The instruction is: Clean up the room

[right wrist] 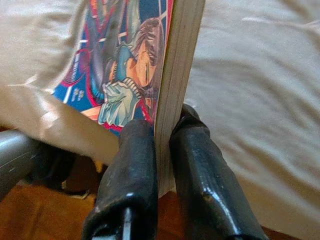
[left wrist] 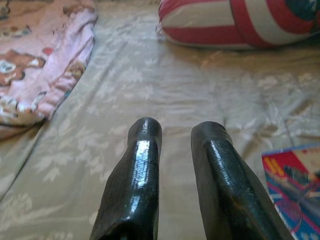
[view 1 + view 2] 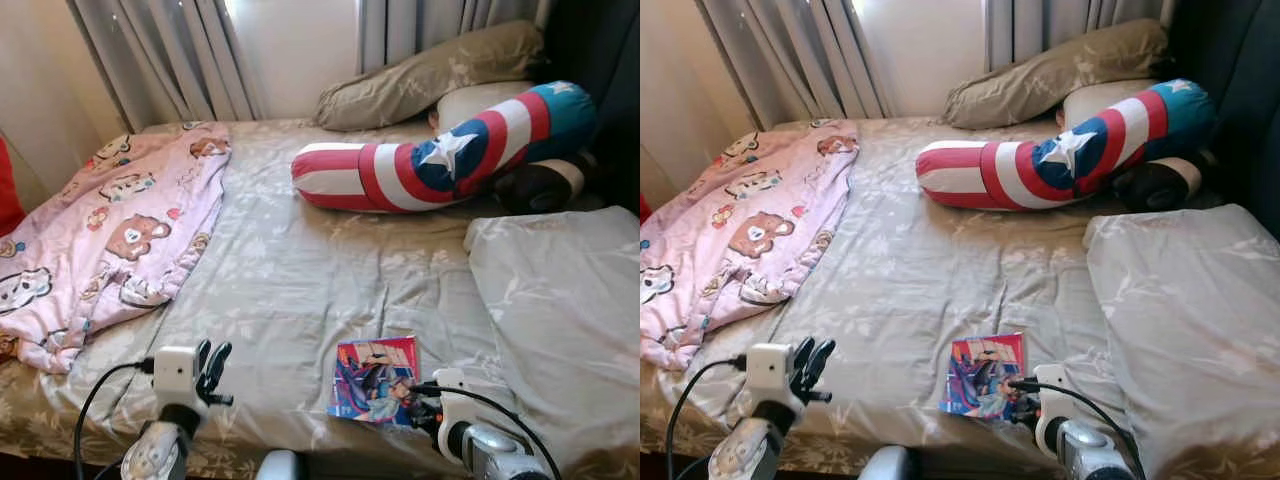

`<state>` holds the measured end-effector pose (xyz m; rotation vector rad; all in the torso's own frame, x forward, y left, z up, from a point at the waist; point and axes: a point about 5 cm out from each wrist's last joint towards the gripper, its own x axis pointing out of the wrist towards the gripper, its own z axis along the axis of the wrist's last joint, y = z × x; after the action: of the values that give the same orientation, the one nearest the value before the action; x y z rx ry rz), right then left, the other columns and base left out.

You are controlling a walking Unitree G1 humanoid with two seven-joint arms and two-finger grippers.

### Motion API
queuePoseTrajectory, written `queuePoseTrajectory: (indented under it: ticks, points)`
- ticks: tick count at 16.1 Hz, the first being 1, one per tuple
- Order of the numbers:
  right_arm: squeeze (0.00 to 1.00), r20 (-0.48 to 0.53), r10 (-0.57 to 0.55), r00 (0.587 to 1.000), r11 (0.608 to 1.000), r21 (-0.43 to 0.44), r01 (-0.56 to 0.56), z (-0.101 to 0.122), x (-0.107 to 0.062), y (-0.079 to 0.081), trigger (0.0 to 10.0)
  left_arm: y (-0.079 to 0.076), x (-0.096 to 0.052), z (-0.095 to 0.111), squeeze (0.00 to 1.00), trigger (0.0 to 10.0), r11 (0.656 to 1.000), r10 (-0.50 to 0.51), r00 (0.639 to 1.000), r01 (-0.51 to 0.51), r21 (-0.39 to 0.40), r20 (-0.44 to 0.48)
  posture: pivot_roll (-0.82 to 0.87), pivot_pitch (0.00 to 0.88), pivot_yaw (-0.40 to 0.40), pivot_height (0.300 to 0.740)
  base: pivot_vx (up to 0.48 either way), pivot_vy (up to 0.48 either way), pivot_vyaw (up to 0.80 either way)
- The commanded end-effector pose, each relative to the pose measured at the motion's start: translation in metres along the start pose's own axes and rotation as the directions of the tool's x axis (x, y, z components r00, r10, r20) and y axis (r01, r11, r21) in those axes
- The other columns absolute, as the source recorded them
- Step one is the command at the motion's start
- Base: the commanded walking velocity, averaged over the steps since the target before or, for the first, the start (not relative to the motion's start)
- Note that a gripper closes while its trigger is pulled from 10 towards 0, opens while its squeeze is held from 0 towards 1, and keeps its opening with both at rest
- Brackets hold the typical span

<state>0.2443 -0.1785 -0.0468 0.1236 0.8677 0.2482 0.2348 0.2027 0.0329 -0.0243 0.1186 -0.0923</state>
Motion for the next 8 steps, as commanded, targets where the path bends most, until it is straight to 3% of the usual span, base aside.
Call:
queuePoseTrajectory:
  ticks: [1, 4, 8]
  points:
    - [0.0, 0.032, -0.033, 0.999, 0.999, -0.008, 0.033, 0.011, 0.002, 0.002, 10.0, 0.0, -0.003, 0.002, 0.0, 10.0, 1.0, -0.007, 1.0, 0.007, 0.021, -0.01, 0.14, 0.0, 0.111, 0.649, 0.0, 0.0, 0.0]
    - [0.0, 0.017, -0.118, 0.993, 0.993, -0.018, 0.118, 0.011, 0.002, -0.003, 10.0, 0.0, -0.016, 0.0, 0.0, 10.0, 1.0, 0.005, 1.0, -0.005, 0.018, -0.029, 0.16, 0.031, 0.107, 0.649, 0.0, 0.0, 0.0]
    - [0.0, 0.011, -0.106, 0.994, 0.994, -0.018, 0.106, 0.017, 0.003, -0.001, 10.0, 0.001, -0.023, -0.001, 0.0, 10.0, 1.0, 0.011, 0.999, -0.011, 0.011, -0.053, 0.16, 0.051, 0.102, 0.649, 0.0, 0.0, 0.0]
